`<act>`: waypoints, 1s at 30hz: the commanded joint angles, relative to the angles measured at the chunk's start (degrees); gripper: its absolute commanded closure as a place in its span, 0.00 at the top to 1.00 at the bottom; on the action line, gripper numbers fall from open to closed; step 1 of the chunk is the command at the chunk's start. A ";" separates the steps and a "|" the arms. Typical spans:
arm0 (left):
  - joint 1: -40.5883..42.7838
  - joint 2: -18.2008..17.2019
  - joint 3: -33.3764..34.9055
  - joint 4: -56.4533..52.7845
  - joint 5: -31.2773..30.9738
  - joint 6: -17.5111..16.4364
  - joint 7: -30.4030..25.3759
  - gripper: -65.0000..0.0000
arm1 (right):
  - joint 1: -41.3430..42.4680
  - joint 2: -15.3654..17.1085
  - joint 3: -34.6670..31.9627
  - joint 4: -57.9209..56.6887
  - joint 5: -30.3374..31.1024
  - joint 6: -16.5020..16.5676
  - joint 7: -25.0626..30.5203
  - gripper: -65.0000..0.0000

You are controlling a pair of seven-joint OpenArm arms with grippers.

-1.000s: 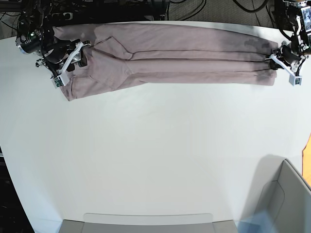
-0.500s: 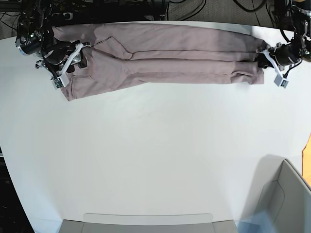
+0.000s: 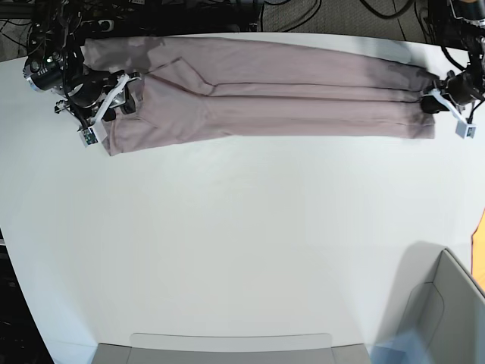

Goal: Fold the T-shirt properly
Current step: 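Grasp both ends of the long shirt strip with both grippers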

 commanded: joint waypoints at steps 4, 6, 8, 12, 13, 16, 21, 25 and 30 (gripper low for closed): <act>0.58 -1.22 -2.27 0.03 2.34 -1.37 2.14 0.00 | 0.30 0.61 0.43 0.96 0.29 0.12 0.86 0.41; 0.58 -1.22 -3.67 0.03 2.34 -3.92 2.41 0.00 | 0.30 0.52 0.43 0.96 0.56 0.12 0.86 0.41; 0.58 -1.22 -6.05 0.12 2.25 -5.11 4.08 0.00 | 0.30 0.52 0.43 0.96 0.65 0.12 0.69 0.41; 1.01 0.36 -9.74 6.45 2.25 -5.11 6.63 0.00 | 0.30 0.52 0.43 0.96 0.65 0.12 0.69 0.41; 1.10 1.06 -10.62 8.65 2.25 -5.11 7.86 0.00 | 0.30 0.52 0.43 0.96 0.65 0.12 0.69 0.41; 1.10 3.88 -14.40 15.33 2.25 -5.11 12.60 0.00 | 0.30 0.52 0.43 0.96 0.65 0.12 0.69 0.41; 1.10 8.10 -17.13 24.03 2.25 -5.11 17.61 0.00 | 0.39 -0.79 0.43 0.96 0.38 0.12 0.69 0.41; 1.19 12.05 -17.30 34.05 2.34 -5.11 21.66 0.00 | 0.65 -0.97 0.43 0.96 0.47 0.12 0.69 0.41; 1.19 18.38 -15.63 44.60 2.25 -5.11 24.69 0.00 | 0.65 -1.06 0.34 0.96 0.65 0.12 0.69 0.41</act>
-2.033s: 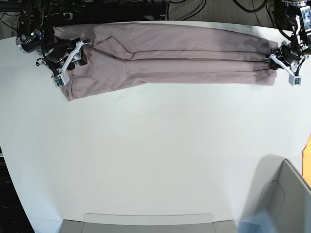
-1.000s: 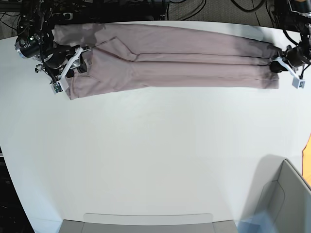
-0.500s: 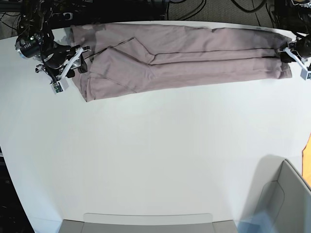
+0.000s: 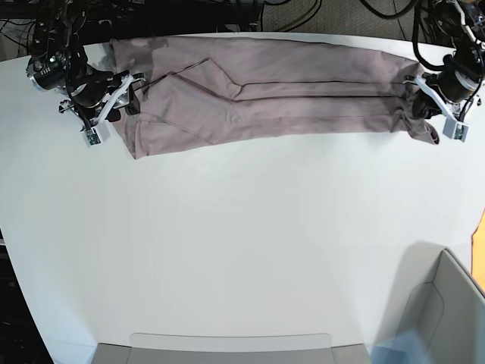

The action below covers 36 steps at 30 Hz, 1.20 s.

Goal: Fold the T-shirt properly
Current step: 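Grasp both ends of the long shirt strip with both grippers, then fold the strip end in the left gripper toward the right gripper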

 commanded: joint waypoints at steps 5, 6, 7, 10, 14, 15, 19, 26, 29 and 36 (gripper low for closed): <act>0.14 3.98 9.54 3.39 -0.37 -0.08 0.04 0.00 | 0.35 0.84 -2.52 0.96 0.29 0.12 0.73 0.41; 0.23 5.21 10.94 4.01 -0.28 -0.08 0.04 0.00 | 0.35 0.84 -2.78 0.96 0.29 0.12 0.73 0.41; 0.58 6.53 12.52 4.36 -0.28 -0.08 0.04 0.00 | 0.35 0.84 -3.40 0.96 0.29 0.12 0.73 0.41; 0.76 9.52 15.60 4.45 -0.19 -0.08 -0.01 0.00 | 0.35 0.84 -4.28 0.96 0.29 0.12 0.82 0.41; 0.67 12.16 18.85 4.27 -0.11 -0.08 -1.41 0.00 | 0.44 0.76 -5.07 0.96 0.29 0.12 0.91 0.41; 0.49 12.51 20.08 4.19 -0.11 -0.08 -1.68 0.00 | 0.44 0.76 -5.07 0.96 0.29 0.12 0.91 0.41; 0.41 13.04 23.95 4.01 -0.11 3.83 -2.91 0.00 | 0.44 0.76 -5.42 0.96 0.29 0.12 0.91 0.41; 0.41 16.03 27.65 3.22 -0.11 7.00 -4.23 0.00 | 0.26 0.76 -5.42 0.96 0.29 0.12 0.82 0.41; 0.41 16.99 28.96 3.22 -0.11 7.00 -4.23 0.00 | 0.08 0.76 -5.51 0.96 0.29 0.12 0.82 0.41; 0.14 17.17 31.07 2.16 -0.02 7.00 -4.49 0.00 | -0.09 0.76 -5.51 0.96 0.29 0.12 0.73 0.41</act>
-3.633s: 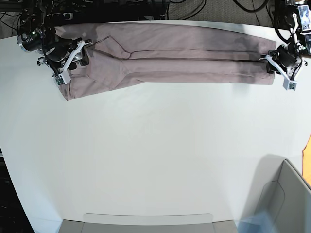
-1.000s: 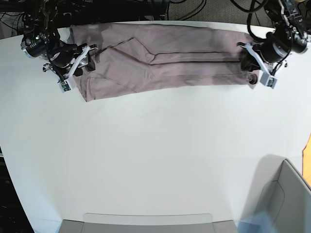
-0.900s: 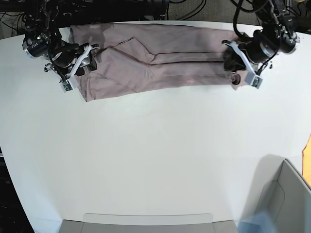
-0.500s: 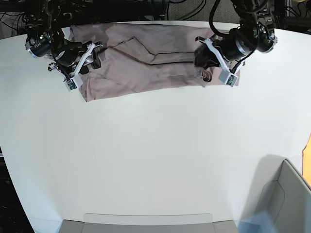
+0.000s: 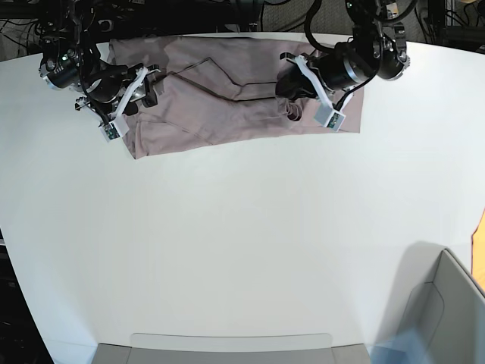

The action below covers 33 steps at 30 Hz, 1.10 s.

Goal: Fold the T-shirt properly
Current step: 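Fold the strip end in the left gripper toward the right gripper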

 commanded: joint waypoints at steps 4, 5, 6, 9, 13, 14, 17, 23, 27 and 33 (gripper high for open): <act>-1.88 1.46 0.08 -1.10 -1.13 -0.06 -2.25 0.00 | -0.07 0.56 0.13 0.96 0.32 0.12 0.88 0.41; -2.05 1.64 0.08 -1.98 -1.13 -0.06 -2.95 0.00 | -0.07 0.56 0.13 0.96 0.32 0.12 0.88 0.41; -2.14 1.64 0.17 -2.51 -1.13 -0.06 -3.48 0.00 | -0.07 0.56 0.13 0.96 0.32 0.12 0.88 0.41; -2.58 1.64 0.17 -2.77 -1.31 -0.06 -3.92 0.00 | -0.07 0.56 0.13 0.96 0.32 0.12 0.88 0.41; -2.58 1.29 0.17 -2.77 -1.57 -0.06 -3.92 0.25 | -0.07 0.56 0.13 0.78 0.32 0.12 0.88 0.41; -2.58 1.29 0.17 -2.77 -1.57 -0.06 -3.65 0.25 | -0.07 0.56 0.13 0.34 0.32 0.12 0.88 0.41; -2.67 1.46 0.26 -2.77 -1.66 -0.06 -3.30 0.24 | 0.10 0.56 0.13 -0.98 0.32 0.12 0.88 0.41; -2.41 1.29 -0.71 -1.90 -1.66 -0.50 -4.09 0.13 | 0.10 0.56 0.13 -1.33 0.40 0.12 1.06 0.41; -2.41 1.55 -5.81 1.71 -1.66 -0.50 -4.44 0.00 | 0.28 0.56 0.31 -1.33 0.58 0.12 1.06 0.41; -2.85 0.85 -9.24 -1.10 -1.22 -0.15 -7.08 0.00 | 0.28 0.56 0.31 -1.15 0.67 0.12 1.06 0.41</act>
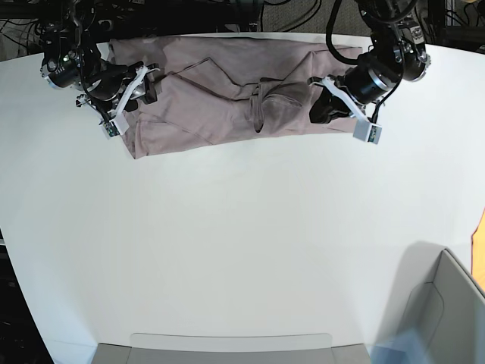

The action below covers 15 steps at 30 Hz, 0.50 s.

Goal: Fold the T-shirt properly
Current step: 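Fold the strip end in the left gripper toward the right gripper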

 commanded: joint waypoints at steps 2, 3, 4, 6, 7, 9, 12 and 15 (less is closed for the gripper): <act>-1.08 -0.69 0.21 -2.50 -1.16 -0.26 -0.87 0.00 | 0.32 0.58 0.31 1.10 0.65 0.12 0.80 0.41; -1.69 -0.77 0.21 -3.73 -1.16 -0.26 -0.87 0.00 | 0.32 0.58 0.31 1.10 0.65 0.12 0.80 0.41; -2.13 -1.04 0.03 -5.31 -1.16 -0.26 -1.05 0.00 | 0.32 0.58 0.31 1.10 0.65 0.12 0.80 0.41; -2.31 -2.44 0.21 -7.86 -1.16 -0.26 -1.49 0.00 | 0.41 0.58 0.31 1.10 0.65 0.12 0.80 0.41; -2.31 -2.80 0.21 -8.56 -1.16 -0.26 -1.49 0.00 | 0.68 0.58 0.31 1.10 0.65 0.12 0.80 0.41; -2.13 -3.15 0.21 -8.83 -1.16 -0.26 -0.87 0.00 | 0.85 0.58 0.31 1.10 0.65 0.12 0.80 0.41; -1.08 -3.15 1.44 -7.95 -1.42 -0.52 1.24 0.00 | 1.73 0.58 0.48 1.01 0.73 0.12 0.80 0.41; 1.56 -3.41 7.50 -7.69 -1.60 -0.61 2.73 0.00 | 2.87 0.58 0.57 1.01 0.73 0.12 0.89 0.41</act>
